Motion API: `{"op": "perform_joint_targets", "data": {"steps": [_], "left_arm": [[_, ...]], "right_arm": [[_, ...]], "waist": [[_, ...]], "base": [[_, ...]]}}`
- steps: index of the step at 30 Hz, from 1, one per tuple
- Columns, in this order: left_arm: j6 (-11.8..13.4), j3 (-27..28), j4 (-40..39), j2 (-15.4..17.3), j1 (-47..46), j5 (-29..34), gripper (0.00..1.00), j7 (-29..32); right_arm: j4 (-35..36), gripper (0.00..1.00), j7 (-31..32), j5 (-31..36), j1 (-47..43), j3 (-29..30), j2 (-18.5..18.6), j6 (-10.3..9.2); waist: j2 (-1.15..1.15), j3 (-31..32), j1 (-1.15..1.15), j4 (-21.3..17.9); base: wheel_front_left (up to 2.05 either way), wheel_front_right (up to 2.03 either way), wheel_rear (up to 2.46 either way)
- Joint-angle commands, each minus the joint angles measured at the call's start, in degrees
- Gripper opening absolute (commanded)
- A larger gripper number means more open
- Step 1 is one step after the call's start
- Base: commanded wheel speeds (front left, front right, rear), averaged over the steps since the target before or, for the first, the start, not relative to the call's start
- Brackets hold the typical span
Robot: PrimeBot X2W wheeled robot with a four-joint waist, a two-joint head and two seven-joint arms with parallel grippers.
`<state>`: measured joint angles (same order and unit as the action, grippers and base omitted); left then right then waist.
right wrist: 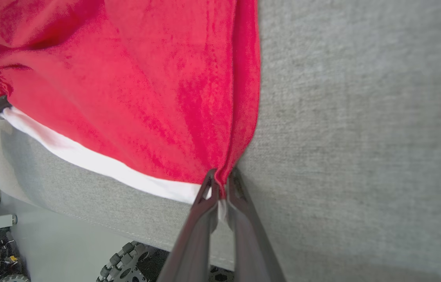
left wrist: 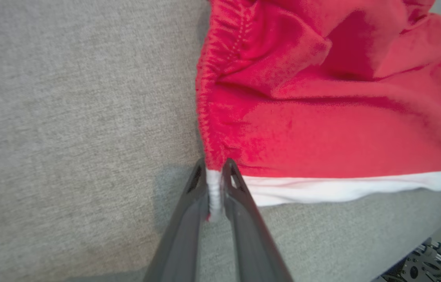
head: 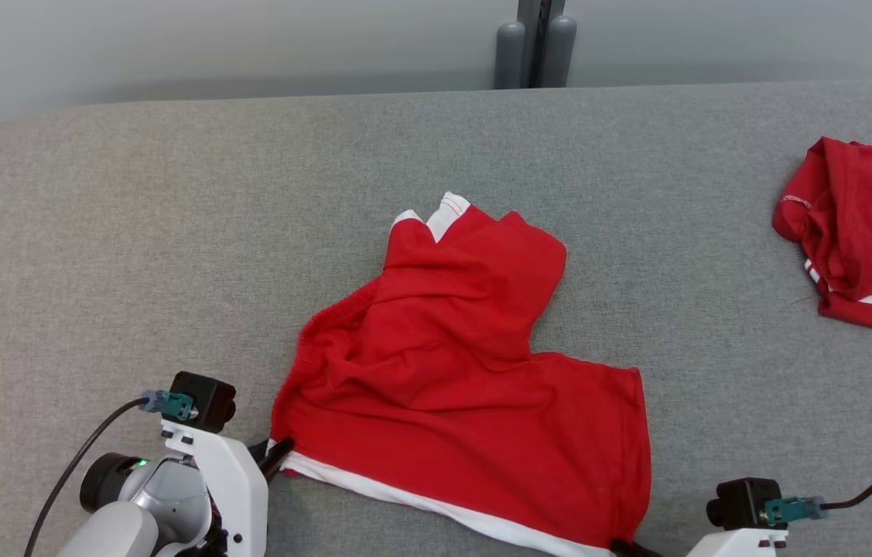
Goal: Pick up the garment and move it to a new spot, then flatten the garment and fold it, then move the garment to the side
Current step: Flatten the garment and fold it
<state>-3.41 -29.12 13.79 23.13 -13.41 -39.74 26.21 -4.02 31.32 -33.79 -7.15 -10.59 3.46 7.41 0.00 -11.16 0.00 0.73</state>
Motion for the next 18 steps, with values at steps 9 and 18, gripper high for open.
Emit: {"op": "perform_joint_targets", "data": {"steps": [9, 18], "left_arm": [[-0.2, 0.2, -0.4, 0.8, 0.4, -0.4, 0.0, -1.5], [0.0, 0.7, -5.8, 1.0, 0.6, -1.9, 0.0, -1.1]], "right_arm": [[1.7, 0.0, -1.8, -1.6, 0.4, -0.5, -0.3, 0.15], [8.3, 0.0, -4.6, -4.3, 0.7, 2.5, 1.5, 0.15]], "waist": [[0.0, 2.3, 0.0, 0.5], [0.0, 5.6, 0.0, 0.2]], "base": [[0.0, 0.0, 0.0], [0.0, 0.0, 0.0]]}}
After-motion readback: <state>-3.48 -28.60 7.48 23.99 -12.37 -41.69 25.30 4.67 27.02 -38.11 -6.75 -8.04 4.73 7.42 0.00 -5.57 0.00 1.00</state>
